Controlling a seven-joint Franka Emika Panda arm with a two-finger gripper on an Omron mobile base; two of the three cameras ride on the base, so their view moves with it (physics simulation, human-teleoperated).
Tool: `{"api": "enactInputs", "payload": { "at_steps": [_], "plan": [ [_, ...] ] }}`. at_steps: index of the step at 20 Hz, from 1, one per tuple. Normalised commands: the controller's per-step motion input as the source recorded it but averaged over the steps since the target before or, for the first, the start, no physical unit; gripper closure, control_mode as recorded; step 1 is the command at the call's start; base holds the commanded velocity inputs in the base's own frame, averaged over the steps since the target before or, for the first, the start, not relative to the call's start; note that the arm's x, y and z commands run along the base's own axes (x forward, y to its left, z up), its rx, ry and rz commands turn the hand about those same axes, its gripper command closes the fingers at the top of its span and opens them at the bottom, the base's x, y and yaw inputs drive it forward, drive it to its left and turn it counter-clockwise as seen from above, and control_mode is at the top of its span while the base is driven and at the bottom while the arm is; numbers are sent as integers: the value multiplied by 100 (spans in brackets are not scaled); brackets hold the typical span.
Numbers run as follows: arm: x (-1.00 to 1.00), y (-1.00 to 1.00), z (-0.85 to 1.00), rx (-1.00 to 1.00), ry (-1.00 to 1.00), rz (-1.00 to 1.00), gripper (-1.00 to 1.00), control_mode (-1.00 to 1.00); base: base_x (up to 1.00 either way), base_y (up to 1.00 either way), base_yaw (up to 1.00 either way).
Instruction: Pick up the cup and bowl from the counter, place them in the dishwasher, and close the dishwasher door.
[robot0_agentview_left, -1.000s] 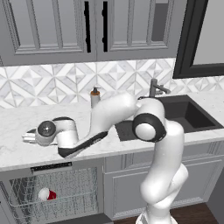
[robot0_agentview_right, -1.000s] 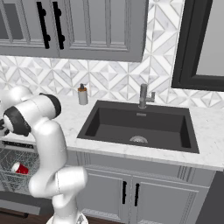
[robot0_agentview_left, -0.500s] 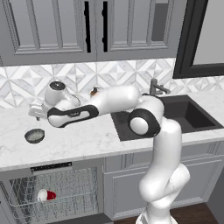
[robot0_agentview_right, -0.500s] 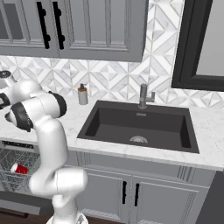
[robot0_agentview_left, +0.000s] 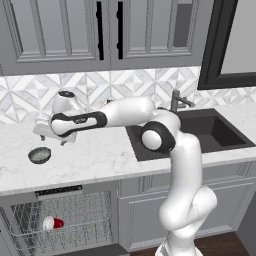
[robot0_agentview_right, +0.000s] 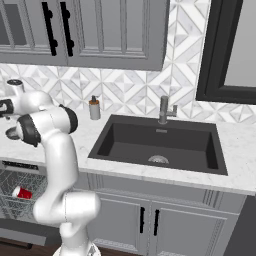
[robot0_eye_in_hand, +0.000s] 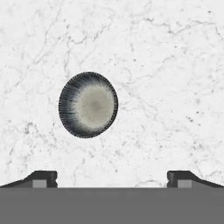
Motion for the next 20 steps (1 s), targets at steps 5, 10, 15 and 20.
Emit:
{"api": "enactInputs", "payload": {
  "at_steps": [5, 10, 15, 20],
  "plan": [
    [26, 16, -32, -12, 12, 4, -100, -100, 0, 0, 0],
    [39, 17, -38, -12, 4, 7, -100, -100, 0, 0, 0],
    [19, 21, -36, -10, 11, 7, -100, -100, 0, 0, 0],
    [3, 12, -24, -4, 7, 5, -100, -100, 0, 0, 0]
  ]
}}
